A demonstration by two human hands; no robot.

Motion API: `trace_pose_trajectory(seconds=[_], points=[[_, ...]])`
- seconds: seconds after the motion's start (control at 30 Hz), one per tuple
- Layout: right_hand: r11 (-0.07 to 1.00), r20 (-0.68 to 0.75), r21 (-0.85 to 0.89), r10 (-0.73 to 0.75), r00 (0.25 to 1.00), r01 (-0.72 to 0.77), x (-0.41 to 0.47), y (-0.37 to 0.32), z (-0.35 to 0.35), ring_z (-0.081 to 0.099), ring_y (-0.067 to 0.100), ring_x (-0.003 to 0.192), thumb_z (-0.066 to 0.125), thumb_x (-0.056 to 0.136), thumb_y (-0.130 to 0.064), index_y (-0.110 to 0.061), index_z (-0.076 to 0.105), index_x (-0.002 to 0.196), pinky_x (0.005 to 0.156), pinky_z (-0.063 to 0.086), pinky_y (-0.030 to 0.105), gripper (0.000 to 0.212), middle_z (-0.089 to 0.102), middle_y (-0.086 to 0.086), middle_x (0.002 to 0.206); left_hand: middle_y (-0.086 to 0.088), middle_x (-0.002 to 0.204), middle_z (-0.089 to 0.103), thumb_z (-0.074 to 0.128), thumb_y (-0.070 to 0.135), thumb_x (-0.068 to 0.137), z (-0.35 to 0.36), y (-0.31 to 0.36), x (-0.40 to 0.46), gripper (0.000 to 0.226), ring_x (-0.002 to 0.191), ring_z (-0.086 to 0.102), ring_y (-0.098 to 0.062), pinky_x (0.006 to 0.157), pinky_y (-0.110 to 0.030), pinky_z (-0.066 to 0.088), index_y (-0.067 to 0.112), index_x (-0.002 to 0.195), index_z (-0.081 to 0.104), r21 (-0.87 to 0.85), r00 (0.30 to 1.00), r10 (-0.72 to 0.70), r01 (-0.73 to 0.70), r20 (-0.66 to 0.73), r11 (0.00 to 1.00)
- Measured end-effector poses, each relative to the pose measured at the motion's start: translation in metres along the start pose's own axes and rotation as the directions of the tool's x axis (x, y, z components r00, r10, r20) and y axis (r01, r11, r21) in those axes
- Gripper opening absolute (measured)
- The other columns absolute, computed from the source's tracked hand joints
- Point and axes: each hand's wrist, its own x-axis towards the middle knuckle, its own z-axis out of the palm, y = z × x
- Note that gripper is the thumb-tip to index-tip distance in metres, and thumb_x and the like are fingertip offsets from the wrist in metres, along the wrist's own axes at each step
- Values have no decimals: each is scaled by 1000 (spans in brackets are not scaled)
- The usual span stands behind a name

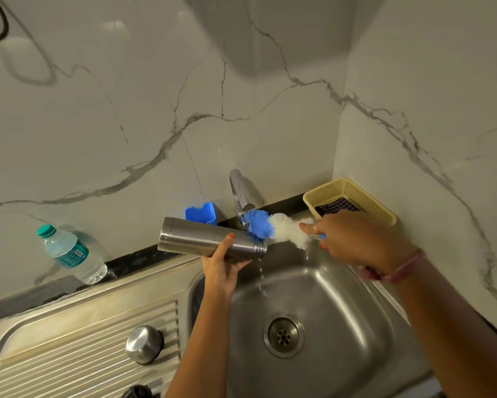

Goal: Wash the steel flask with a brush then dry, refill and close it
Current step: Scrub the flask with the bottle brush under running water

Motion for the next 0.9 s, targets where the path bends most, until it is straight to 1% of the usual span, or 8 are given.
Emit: trace_pose_trajectory(seconds=[0.13,0.3,0.47,0.53,0.6,0.67,0.73,0.9], points=[[997,-16,-75,2,1000,-3,-6,3,-12,60,16,81,46,96,-14,-22,48,137,65,42,25,42,64,2,98,-14,130,61,76,14,70,1,-2,0,79,114,63,-34,87,-63,54,18,141,41,-53,1000,14,-15,-26,998],[997,-71,-79,-1,997,-5,8,-17,8,40,10,65,41,98,-11,-23,44,139,60,36,28,43,45,-1,79,-12,130,59,75,8,69,1,-7,-3,80,113,62,-32,96,-64,49,17,140,40,-15,1000,25,-26,-13,1000],[999,40,-15,35,999,-35,-1,4,-5,58,12,77,44,97,-15,-28,44,141,65,43,24,45,62,-1,94,-16,130,60,67,2,85,-7,-5,4,50,118,60,-38,100,-68,44,16,129,48,-18,1000,13,-13,-6,1000],[951,-47,-60,302,952,-304,21,9,8,58,13,74,44,97,-11,-33,51,135,65,42,21,44,61,1,88,-17,130,60,62,2,91,-6,-3,6,40,119,59,-39,100,-70,42,19,124,49,-32,1000,7,-7,12,999],[848,-42,-112,517,855,-518,27,-4,7,59,24,93,42,96,-9,-38,53,132,80,43,27,48,62,15,112,-17,131,59,60,3,92,-4,-3,6,39,120,58,-40,100,-71,41,21,124,48,-34,1000,8,-7,24,999],[962,-170,-101,236,957,-255,33,-8,26,55,19,87,41,96,-11,-33,44,139,74,43,29,48,60,11,113,-17,133,58,63,5,91,-2,-3,7,45,120,58,-39,100,-71,42,20,129,46,-21,1000,22,-21,17,1000],[1000,-28,-5,-27,999,26,10,-10,17,53,15,78,41,97,-11,-30,41,142,67,42,29,49,59,5,105,-15,133,59,71,11,84,0,-2,7,63,120,59,-37,101,-67,44,19,139,41,-6,999,44,-44,-3,999],[998,27,-16,56,998,-56,-11,1,-8,54,10,66,44,96,-14,-23,52,134,57,40,23,40,64,0,88,-14,131,61,78,20,72,1,-3,7,83,118,62,-34,102,-60,47,20,145,38,-2,997,74,-74,-20,997]])
